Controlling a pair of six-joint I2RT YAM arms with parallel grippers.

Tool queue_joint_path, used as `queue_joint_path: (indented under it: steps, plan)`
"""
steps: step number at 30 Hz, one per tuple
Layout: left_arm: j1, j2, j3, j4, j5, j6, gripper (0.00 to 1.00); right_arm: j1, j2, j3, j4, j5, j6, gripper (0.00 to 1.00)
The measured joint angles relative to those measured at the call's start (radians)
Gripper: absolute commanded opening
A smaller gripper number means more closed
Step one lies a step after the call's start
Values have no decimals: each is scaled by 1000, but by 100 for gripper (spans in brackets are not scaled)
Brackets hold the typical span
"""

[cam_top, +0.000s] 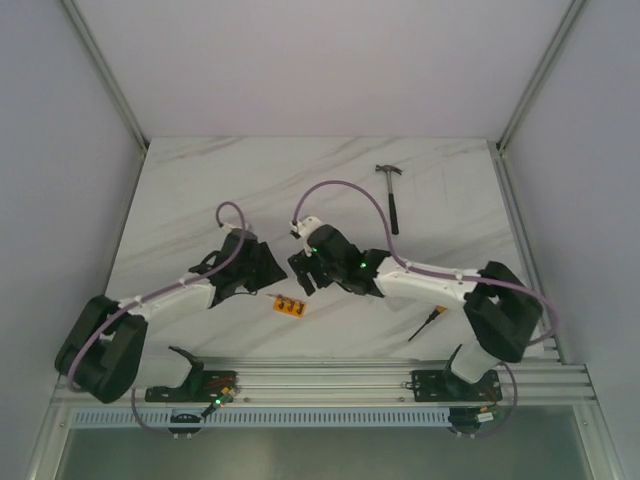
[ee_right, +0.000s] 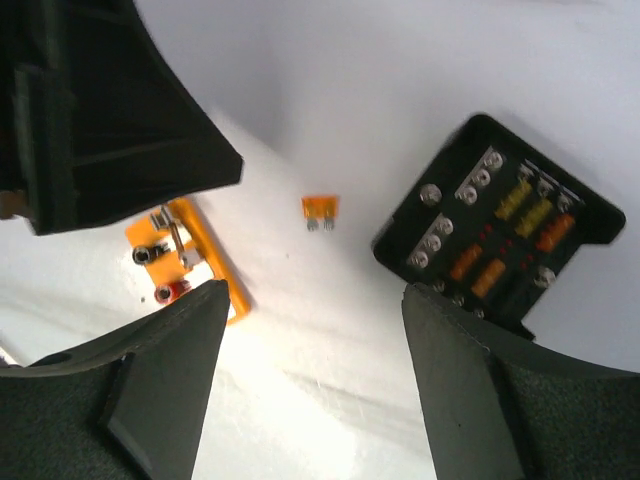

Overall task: Snap on the fuse box
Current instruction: Pick up the fuse from the center of the board.

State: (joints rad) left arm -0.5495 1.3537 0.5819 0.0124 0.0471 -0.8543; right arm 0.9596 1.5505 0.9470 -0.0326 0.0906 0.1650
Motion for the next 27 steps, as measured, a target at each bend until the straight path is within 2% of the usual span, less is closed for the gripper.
queue_joint_path:
  steps: [4, 7, 11, 19, 27]
  plan:
    - [116, -91, -63, -1, 17, 13, 77, 6, 124, 140, -85, 8, 2, 63]
    - [187, -135, -100, -2, 31, 21, 90, 5, 211, 235, -156, 12, 2, 58]
    - [262, -183, -146, -3, 35, 31, 99, 5, 303, 325, -243, 11, 0, 55]
    - [303, -231, -174, -5, 39, 47, 100, 5, 436, 463, -352, 24, 3, 53]
    - [305, -231, -174, -5, 49, 56, 100, 5, 515, 547, -411, 35, 3, 45]
